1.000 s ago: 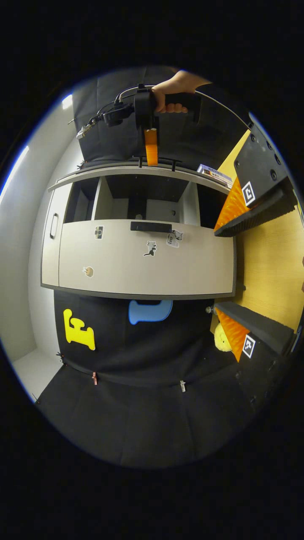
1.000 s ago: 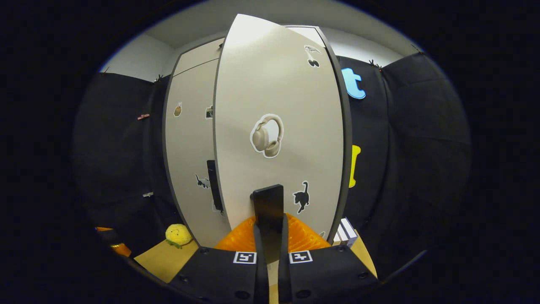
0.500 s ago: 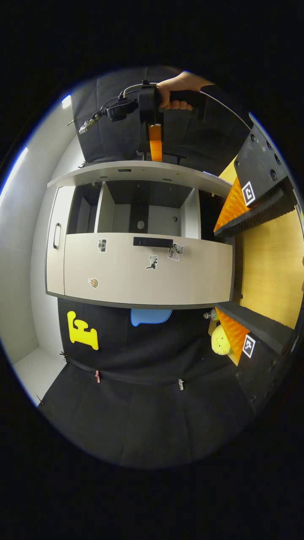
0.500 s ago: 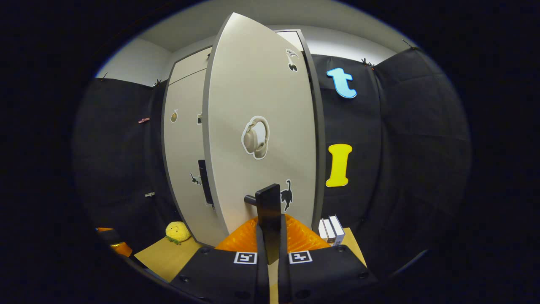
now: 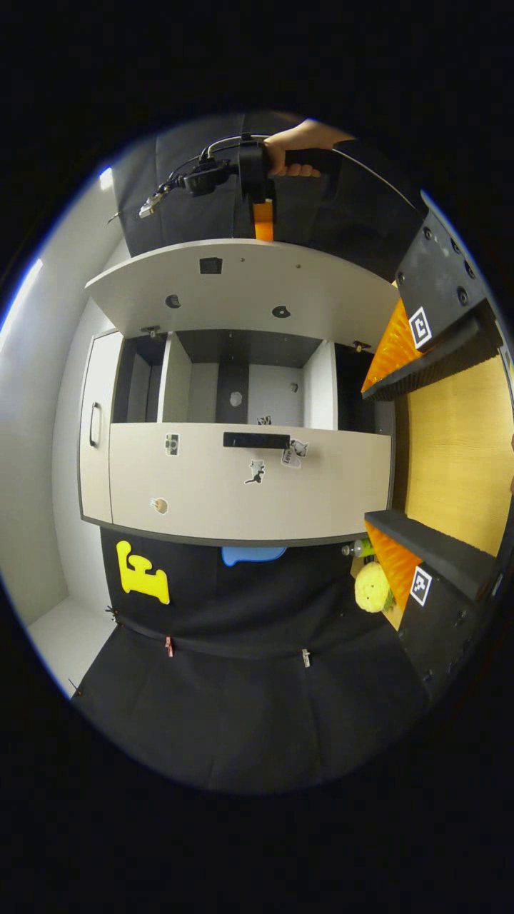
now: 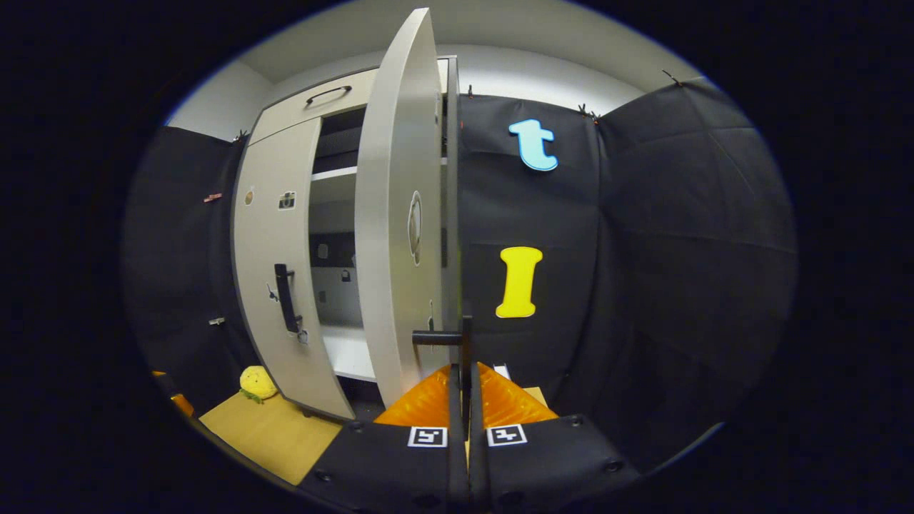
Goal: Open the right door of the double-door shoe cabinet with the right hand, and open the left door with the left hand.
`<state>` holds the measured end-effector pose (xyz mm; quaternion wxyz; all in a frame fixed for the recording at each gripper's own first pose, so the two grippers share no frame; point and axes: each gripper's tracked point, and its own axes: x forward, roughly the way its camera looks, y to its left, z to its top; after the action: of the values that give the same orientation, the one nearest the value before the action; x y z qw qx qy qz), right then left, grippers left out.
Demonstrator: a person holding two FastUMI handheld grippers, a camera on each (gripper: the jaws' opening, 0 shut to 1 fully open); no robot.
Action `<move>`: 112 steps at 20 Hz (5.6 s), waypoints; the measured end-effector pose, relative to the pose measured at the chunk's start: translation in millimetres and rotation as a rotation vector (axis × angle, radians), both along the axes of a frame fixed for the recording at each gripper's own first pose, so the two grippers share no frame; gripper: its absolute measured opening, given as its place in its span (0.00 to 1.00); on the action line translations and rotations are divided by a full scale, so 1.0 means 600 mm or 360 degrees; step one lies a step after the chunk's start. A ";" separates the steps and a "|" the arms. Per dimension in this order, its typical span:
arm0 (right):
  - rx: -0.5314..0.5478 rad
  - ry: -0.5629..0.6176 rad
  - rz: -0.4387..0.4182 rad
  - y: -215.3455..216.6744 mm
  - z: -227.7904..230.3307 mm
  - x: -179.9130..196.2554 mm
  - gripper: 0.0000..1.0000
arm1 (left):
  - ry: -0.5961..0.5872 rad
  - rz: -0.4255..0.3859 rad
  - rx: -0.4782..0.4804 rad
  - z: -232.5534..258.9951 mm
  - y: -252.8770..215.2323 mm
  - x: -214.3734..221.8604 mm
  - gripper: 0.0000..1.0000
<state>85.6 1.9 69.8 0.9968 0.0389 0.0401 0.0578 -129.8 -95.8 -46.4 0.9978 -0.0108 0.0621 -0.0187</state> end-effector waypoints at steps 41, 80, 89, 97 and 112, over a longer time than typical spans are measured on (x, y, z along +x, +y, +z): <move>-0.0046 0.0112 -0.0049 0.167 -0.155 -0.064 1.00 | -0.0164 -0.0335 0.0063 0.128 0.003 0.469 0.94; -0.0134 0.0002 0.0227 0.197 -0.070 -0.001 0.99 | -0.0122 -0.0110 -0.0206 0.111 0.033 0.426 0.14; -0.0147 0.0018 0.0257 0.254 -0.074 -0.007 1.00 | -0.0164 -0.0067 -0.0274 0.109 0.119 0.326 0.13; -0.0077 0.0007 0.0170 0.273 -0.087 -0.019 1.00 | -0.0184 0.0248 -0.0214 0.107 0.327 0.255 0.07; -0.0085 0.0004 0.0040 0.236 -0.064 -0.060 1.00 | -0.0100 0.0140 0.0027 0.098 0.379 0.165 0.05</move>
<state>49.5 143.8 31.7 0.9966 0.0117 0.0435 0.0691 -30.5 131.8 12.7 0.9992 -0.0044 0.0305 0.0253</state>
